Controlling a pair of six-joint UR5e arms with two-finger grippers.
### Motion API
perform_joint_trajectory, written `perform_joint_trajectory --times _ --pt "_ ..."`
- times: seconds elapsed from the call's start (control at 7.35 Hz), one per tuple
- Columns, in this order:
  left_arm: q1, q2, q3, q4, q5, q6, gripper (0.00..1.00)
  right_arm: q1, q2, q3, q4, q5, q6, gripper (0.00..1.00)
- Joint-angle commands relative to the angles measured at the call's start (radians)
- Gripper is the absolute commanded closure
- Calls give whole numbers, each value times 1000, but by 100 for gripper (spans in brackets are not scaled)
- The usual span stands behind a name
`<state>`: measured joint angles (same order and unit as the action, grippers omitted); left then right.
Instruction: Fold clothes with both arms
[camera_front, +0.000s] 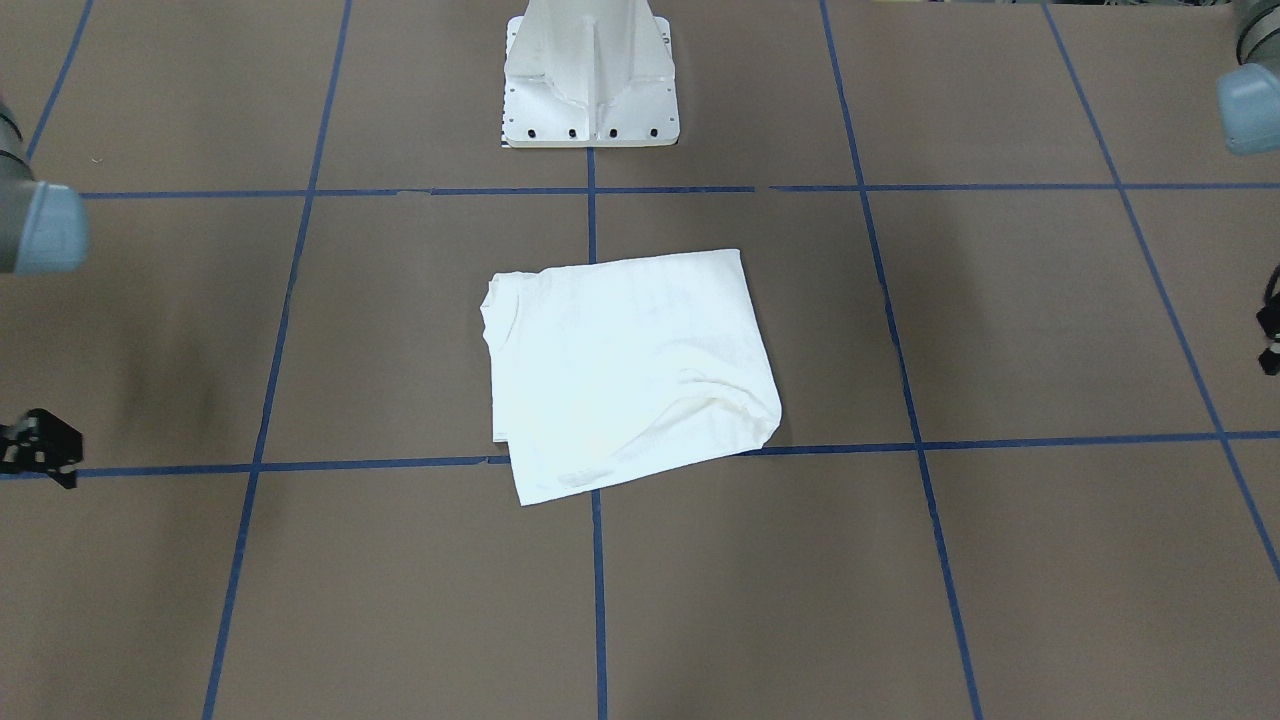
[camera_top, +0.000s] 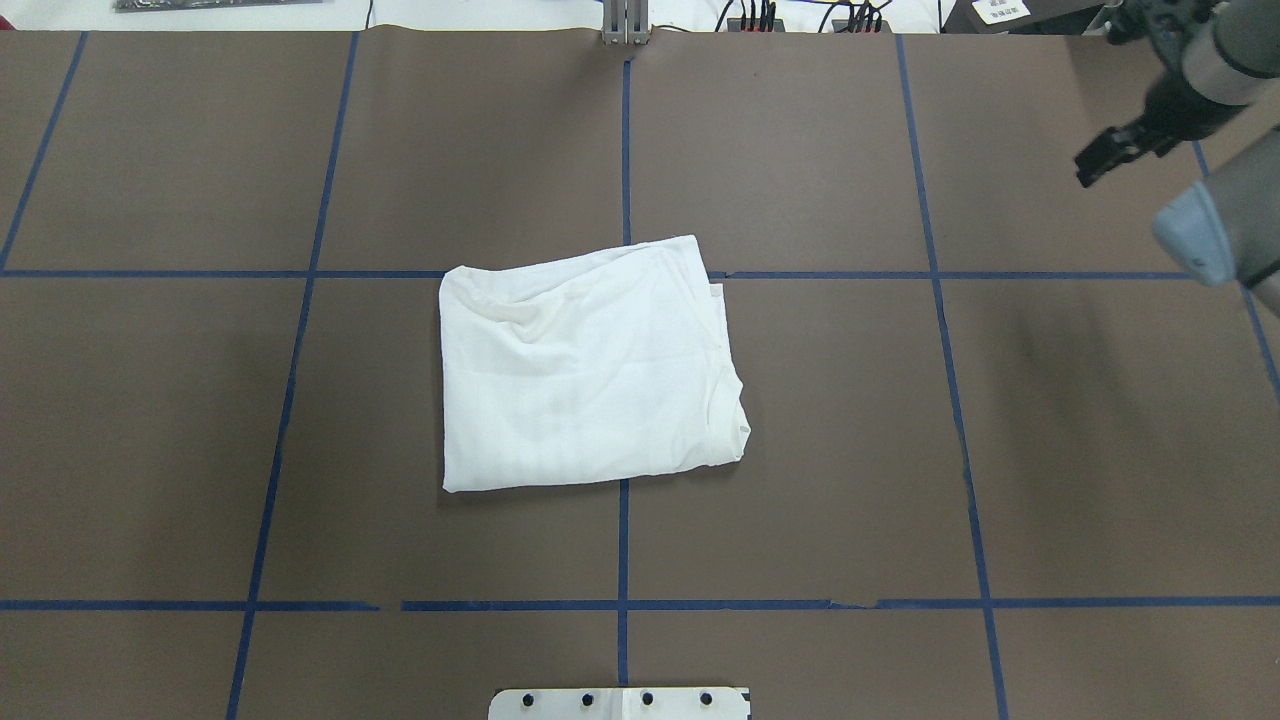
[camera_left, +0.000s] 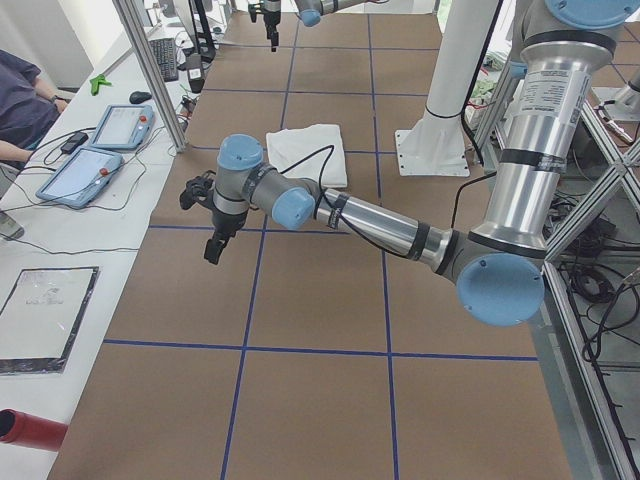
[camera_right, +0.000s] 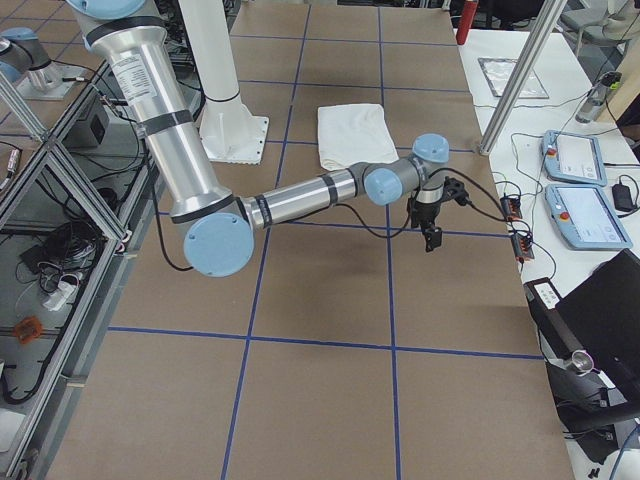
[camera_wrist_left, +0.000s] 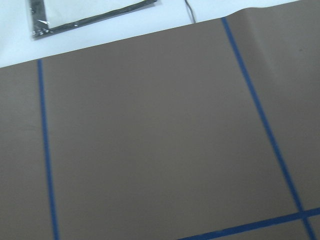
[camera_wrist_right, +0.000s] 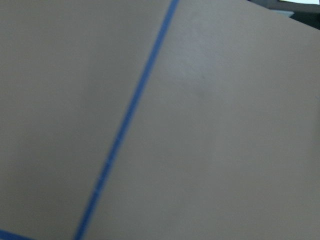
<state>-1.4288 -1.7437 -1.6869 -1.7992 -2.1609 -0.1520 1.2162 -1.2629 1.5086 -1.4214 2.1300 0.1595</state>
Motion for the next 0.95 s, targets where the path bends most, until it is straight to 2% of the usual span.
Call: perform_joint_trajectory --times 0.0,0.14,0.41,0.54,0.82 --pt "-114 29 76 18 -8 187 0 173 -197 24 1 144 -208 0" --pt "-119 36 91 1 -16 186 0 181 -220 16 22 160 -204 0" --pt "-119 71 101 -115 -14 186 0 207 -272 15 29 150 -212 0" --pt "-117 131 99 -117 -16 192 0 221 -276 16 30 143 -199 0" --pt "-119 150 122 -85 -17 190 0 241 -285 15 16 160 -178 0"
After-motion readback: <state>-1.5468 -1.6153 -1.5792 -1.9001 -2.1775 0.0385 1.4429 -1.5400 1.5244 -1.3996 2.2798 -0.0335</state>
